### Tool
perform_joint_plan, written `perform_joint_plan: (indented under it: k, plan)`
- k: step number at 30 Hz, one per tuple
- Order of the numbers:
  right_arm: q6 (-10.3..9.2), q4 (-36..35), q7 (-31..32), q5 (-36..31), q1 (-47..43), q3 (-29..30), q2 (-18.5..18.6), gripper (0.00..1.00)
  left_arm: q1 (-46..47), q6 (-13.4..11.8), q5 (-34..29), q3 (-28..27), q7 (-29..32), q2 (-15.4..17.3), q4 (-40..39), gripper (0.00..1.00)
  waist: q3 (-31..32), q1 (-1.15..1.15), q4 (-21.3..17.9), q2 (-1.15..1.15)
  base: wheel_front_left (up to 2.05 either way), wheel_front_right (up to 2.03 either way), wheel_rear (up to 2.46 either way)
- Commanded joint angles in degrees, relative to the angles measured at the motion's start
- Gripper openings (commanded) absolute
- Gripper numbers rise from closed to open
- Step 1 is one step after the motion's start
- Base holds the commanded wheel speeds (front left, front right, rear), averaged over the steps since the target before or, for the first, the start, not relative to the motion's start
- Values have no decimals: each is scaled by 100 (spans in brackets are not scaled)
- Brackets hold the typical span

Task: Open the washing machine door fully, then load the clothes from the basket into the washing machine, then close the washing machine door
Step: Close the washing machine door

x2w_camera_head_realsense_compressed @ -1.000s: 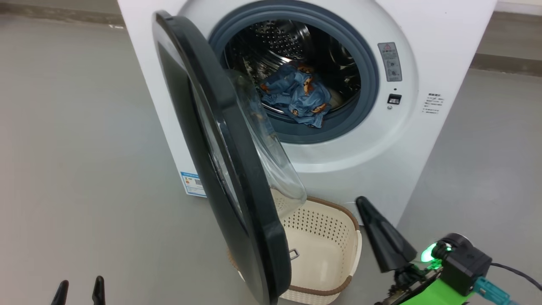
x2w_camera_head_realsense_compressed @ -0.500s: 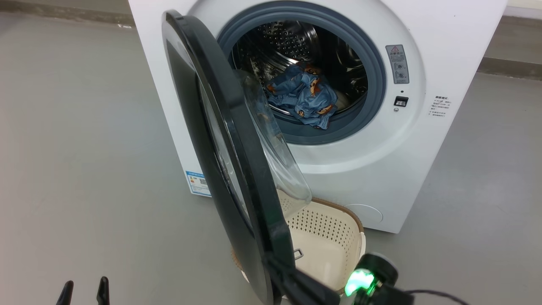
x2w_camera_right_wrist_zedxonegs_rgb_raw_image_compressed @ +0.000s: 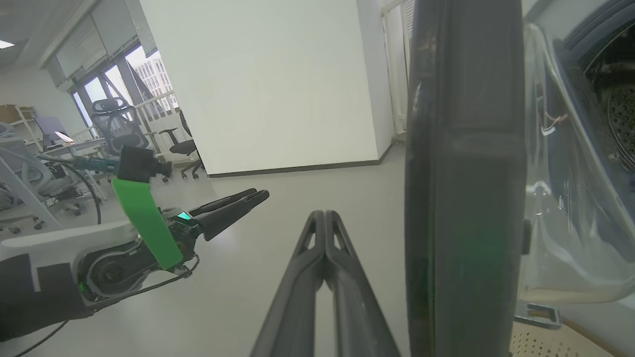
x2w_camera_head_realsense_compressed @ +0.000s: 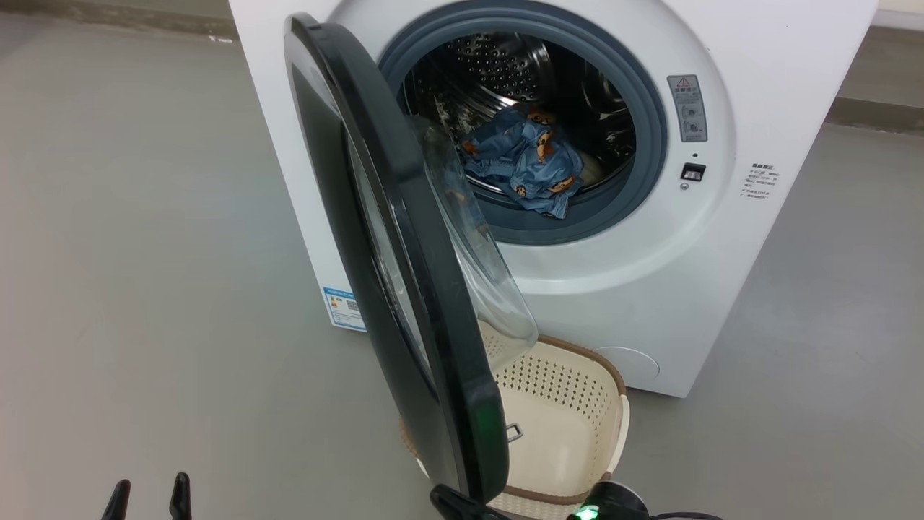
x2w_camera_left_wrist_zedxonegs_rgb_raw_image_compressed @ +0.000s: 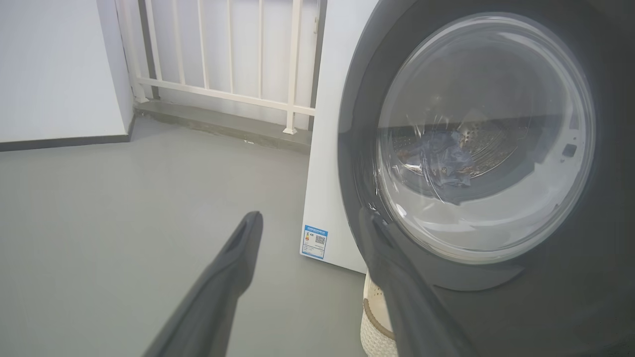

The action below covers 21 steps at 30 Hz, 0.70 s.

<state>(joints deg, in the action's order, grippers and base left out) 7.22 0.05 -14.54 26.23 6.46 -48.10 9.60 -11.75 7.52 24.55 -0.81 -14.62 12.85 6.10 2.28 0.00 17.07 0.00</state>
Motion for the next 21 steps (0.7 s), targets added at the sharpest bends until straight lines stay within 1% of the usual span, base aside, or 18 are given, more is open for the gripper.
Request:
perform_joint_plan:
  k: [1,9,15,21]
  plan:
    - [26,-44,-46,166,178,-72,-60,0,257,-3,-8,-190,-38,47,-89,100,-14,0,14,0,0,0,0]
    - [26,547,-46,474,384,-216,-126,0,325,-3,25,-185,-38,9,-56,100,-61,0,70,0,0,0,0]
    - [26,721,-46,523,459,-156,-157,0,340,-3,24,-193,-38,4,-57,100,-82,0,102,0,0,0,0]
    - [26,758,-46,523,468,47,-147,0,339,-3,29,-191,-38,-1,-67,100,-107,0,88,0,0,0,0]
